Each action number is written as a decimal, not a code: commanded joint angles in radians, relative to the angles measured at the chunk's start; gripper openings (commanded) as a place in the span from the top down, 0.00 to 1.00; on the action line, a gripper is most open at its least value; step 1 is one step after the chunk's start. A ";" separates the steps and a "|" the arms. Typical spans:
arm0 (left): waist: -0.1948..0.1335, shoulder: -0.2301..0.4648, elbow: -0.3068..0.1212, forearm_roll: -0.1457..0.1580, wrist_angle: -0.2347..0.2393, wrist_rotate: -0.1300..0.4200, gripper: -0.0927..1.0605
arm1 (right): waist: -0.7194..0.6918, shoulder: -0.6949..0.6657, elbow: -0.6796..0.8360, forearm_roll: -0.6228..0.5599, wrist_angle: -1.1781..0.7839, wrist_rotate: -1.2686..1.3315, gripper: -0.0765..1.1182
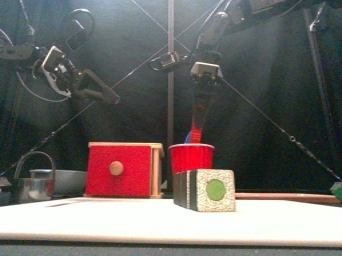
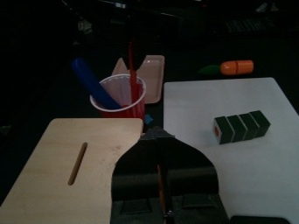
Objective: Place sushi on board then cut the sushi with the knife then place the pieces on the plate
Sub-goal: Grasp knife edge with left hand
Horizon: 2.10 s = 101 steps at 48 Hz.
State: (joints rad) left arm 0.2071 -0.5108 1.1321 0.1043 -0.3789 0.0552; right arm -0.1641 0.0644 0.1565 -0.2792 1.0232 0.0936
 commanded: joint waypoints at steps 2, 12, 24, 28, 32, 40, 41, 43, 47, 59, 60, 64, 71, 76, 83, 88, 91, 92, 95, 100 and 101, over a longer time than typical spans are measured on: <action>0.005 -0.002 -0.009 -0.005 -0.011 0.002 0.83 | 0.000 -0.018 -0.032 -0.003 -0.002 0.005 0.58; 0.008 -0.002 -0.008 -0.008 -0.011 0.002 0.83 | 0.000 -0.034 -0.040 0.002 0.003 0.017 0.58; 0.008 -0.002 -0.008 -0.008 -0.011 0.002 0.83 | 0.002 -0.109 -0.021 0.006 0.041 0.020 0.58; 0.008 0.000 -0.005 -0.008 -0.011 0.002 0.83 | 0.002 -0.163 0.002 0.012 0.020 0.021 0.58; 0.009 -0.002 -0.003 -0.008 -0.009 0.002 0.83 | 0.003 -0.207 0.015 0.015 -0.011 0.021 0.58; 0.015 -0.002 -0.003 -0.009 -0.011 0.000 0.83 | 0.028 -0.319 0.058 0.041 -0.084 0.020 0.58; 0.015 -0.002 -0.003 -0.011 -0.009 0.000 0.82 | 0.034 -0.334 0.069 0.048 -0.097 0.021 0.58; 0.015 -0.002 -0.003 -0.014 -0.009 0.000 0.81 | 0.046 -0.368 0.100 0.060 -0.138 0.021 0.58; 0.012 0.000 -0.003 -0.015 -0.011 0.002 0.76 | 0.061 -0.437 0.172 0.087 -0.236 0.028 0.58; -0.008 0.002 -0.009 -0.020 -0.028 -0.002 0.52 | 0.061 -0.611 0.508 0.107 -0.698 0.097 0.58; -0.011 0.005 -0.009 -0.020 -0.035 -0.002 0.49 | 0.061 -0.618 0.537 0.109 -0.744 0.101 0.58; -0.029 0.018 -0.006 -0.018 -0.078 0.000 0.38 | 0.061 -0.643 0.657 0.117 -0.940 0.107 0.58; -0.089 0.061 -0.011 -0.020 -0.132 -0.003 0.22 | 0.064 -0.640 0.758 0.138 -1.121 0.106 0.58; -0.129 0.130 -0.041 -0.038 -0.167 -0.006 0.15 | 0.066 -0.623 0.767 0.140 -1.129 0.104 0.58; -0.153 0.258 -0.121 -0.074 -0.190 -0.003 0.14 | 0.072 -0.592 0.764 0.143 -1.138 0.104 0.58; -0.152 0.344 -0.198 -0.074 -0.195 -0.002 0.14 | 0.077 -0.580 0.764 0.143 -1.140 0.104 0.58; -0.156 0.393 -0.241 -0.067 -0.190 0.000 0.14 | 0.078 -0.578 0.762 0.143 -1.143 0.104 0.58; -0.156 0.407 -0.249 -0.066 -0.190 0.000 0.14 | 0.078 -0.578 0.764 0.143 -1.144 0.106 0.58; -0.156 0.445 -0.273 -0.058 -0.176 0.002 0.15 | 0.078 -0.578 0.765 0.143 -1.146 0.106 0.58; -0.155 0.480 -0.302 -0.051 -0.150 0.002 0.16 | 0.080 -0.578 0.767 0.143 -1.144 0.107 0.58; -0.155 0.482 -0.305 -0.052 -0.144 0.000 0.17 | 0.081 -0.578 0.765 0.143 -1.146 0.106 0.58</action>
State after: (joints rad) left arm 0.0522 -0.0337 0.8652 0.0491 -0.5338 0.0552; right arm -0.0859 -0.5062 0.9327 -0.1381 -0.1120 0.1994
